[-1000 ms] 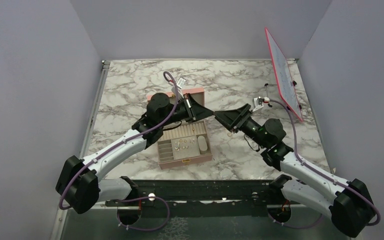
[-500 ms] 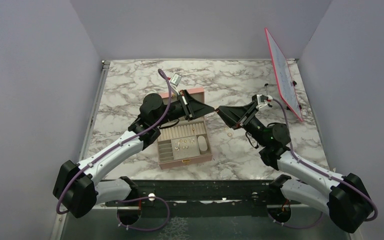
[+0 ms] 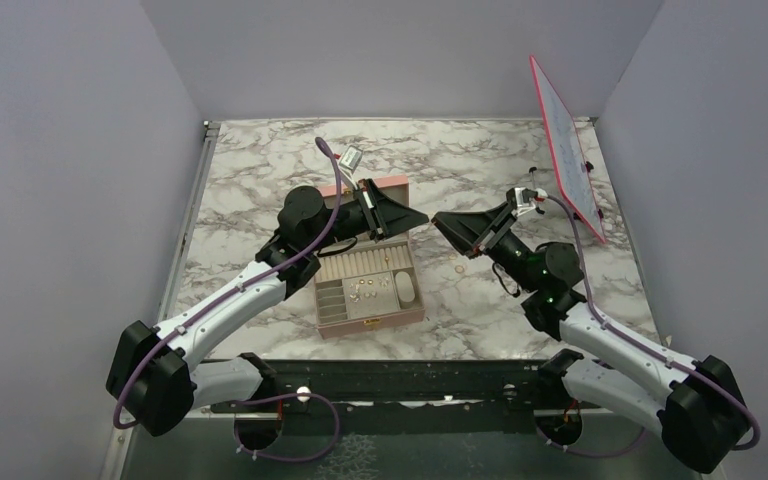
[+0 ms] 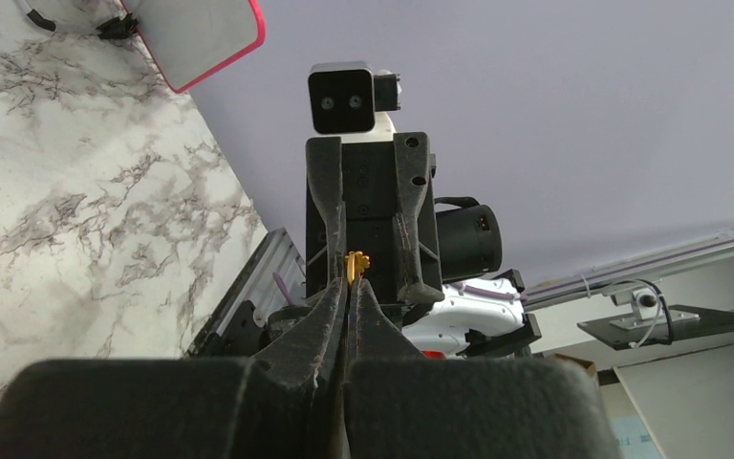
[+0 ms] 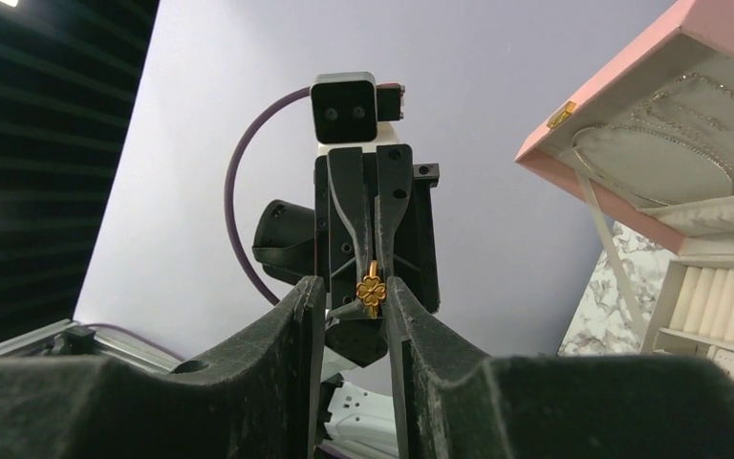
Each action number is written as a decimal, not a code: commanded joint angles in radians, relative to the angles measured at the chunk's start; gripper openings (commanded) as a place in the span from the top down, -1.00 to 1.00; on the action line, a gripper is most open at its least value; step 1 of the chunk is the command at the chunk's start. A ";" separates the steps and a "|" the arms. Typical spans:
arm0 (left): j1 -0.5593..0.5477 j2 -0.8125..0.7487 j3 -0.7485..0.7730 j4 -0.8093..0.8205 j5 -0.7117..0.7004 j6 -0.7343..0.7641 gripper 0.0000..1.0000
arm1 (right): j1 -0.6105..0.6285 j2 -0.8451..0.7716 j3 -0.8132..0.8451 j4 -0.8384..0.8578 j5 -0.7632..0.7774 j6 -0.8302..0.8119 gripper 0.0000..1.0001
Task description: Organize the mixed jewelry
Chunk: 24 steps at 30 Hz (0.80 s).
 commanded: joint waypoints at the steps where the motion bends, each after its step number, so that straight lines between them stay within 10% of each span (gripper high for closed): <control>1: 0.006 -0.020 -0.006 0.036 0.029 0.001 1.00 | -0.002 -0.022 0.040 -0.055 0.012 -0.049 0.37; 17: 0.011 -0.035 -0.039 0.036 0.000 0.023 0.98 | -0.003 -0.021 0.070 -0.139 0.007 -0.102 0.79; 24: 0.021 -0.076 -0.084 0.014 -0.063 0.069 0.11 | -0.002 -0.037 0.097 -0.288 0.031 -0.212 0.83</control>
